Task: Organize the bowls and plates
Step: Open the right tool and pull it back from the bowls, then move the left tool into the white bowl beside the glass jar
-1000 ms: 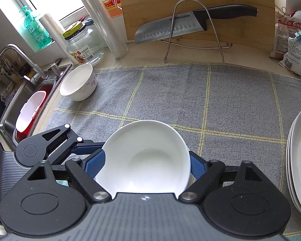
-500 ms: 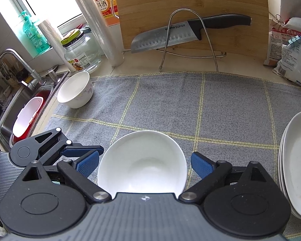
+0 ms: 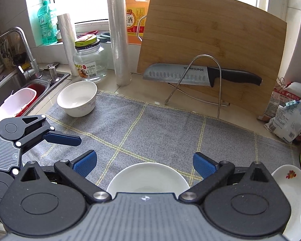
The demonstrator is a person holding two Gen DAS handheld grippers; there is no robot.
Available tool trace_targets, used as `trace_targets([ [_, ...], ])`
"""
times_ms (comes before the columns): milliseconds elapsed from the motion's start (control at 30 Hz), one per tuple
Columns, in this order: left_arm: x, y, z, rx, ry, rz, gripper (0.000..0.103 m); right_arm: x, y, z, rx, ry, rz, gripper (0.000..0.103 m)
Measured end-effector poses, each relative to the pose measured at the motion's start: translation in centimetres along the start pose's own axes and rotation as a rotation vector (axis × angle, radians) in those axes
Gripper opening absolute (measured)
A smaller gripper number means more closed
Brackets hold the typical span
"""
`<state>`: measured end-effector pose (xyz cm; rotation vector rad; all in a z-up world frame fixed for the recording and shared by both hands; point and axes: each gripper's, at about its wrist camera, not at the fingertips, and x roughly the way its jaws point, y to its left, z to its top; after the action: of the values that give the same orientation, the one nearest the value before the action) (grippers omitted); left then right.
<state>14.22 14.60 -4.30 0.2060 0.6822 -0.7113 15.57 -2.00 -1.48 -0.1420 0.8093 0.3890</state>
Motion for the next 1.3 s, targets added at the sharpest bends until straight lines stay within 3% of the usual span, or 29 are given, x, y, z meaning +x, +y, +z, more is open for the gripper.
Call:
trace_targets([
  [367,-3.3,10.6,-1.1,-0.145,0.042,0.300,0.099,3.3,7.1,3.8,-0.083,-0.053,0.069,0.103],
  [500,-4.3,14.9,-0.7,-0.200,0.035,0.372,0.099,4.7,9.0,4.7,-0.104,-0.058,0.089,0.103],
  [767,-3.7,21.0,0.9,-0.300,0.029,0.297,0.099,8.7,12.1,6.1,-0.122,-0.013,0.081,0.103],
  [1300,0.7,24.3,2.9,-0.250,0.073,0.178,0.099,15.8,13.7,6.8,-0.161,0.079,0.053,0.103],
])
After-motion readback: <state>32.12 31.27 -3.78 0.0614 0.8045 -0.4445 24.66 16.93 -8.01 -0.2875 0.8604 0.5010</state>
